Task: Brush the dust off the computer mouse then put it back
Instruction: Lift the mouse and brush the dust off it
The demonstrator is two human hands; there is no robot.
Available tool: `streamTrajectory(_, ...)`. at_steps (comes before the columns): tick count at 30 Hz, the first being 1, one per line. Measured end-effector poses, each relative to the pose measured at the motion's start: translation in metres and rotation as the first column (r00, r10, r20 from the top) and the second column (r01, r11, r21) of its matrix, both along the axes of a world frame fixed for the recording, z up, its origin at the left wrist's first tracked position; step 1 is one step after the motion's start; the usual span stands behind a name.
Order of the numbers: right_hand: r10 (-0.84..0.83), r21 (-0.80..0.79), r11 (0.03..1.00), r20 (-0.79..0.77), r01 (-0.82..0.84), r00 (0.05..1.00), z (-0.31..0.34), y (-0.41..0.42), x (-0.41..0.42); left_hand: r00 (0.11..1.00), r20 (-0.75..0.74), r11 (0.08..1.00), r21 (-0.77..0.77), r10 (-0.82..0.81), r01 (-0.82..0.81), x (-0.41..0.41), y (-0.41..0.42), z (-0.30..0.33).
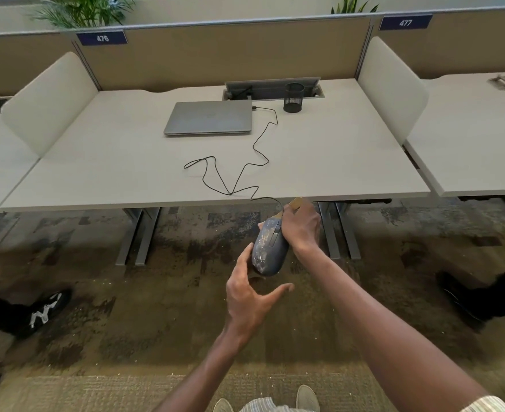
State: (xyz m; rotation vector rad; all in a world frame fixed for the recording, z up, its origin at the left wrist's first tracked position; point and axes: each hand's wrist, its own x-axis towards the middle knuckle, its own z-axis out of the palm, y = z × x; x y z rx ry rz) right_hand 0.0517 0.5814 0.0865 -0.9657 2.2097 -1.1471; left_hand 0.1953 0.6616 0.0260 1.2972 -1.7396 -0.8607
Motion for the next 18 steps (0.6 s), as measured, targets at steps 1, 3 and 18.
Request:
streamTrajectory(1,-0.020,-0.006,1.000,0.017,0.020,1.000,-0.001,-0.001,0.001,0.999,-0.027,0.999,-0.022,0.047,-0.048,-0.003,0.001,0.001)
streamTrajectory(3,-0.052,-0.019,0.998,0.063,0.054,0.997,-0.003,0.000,0.003,0.990,-0.098,0.993,-0.052,0.105,-0.111,-0.006,0.000,0.004)
streamTrajectory(18,-0.128,-0.019,0.991,0.170,0.134,0.977,-0.005,0.014,0.004,0.977,-0.193,0.987,-0.122,0.084,-0.109,0.012,-0.011,0.007)
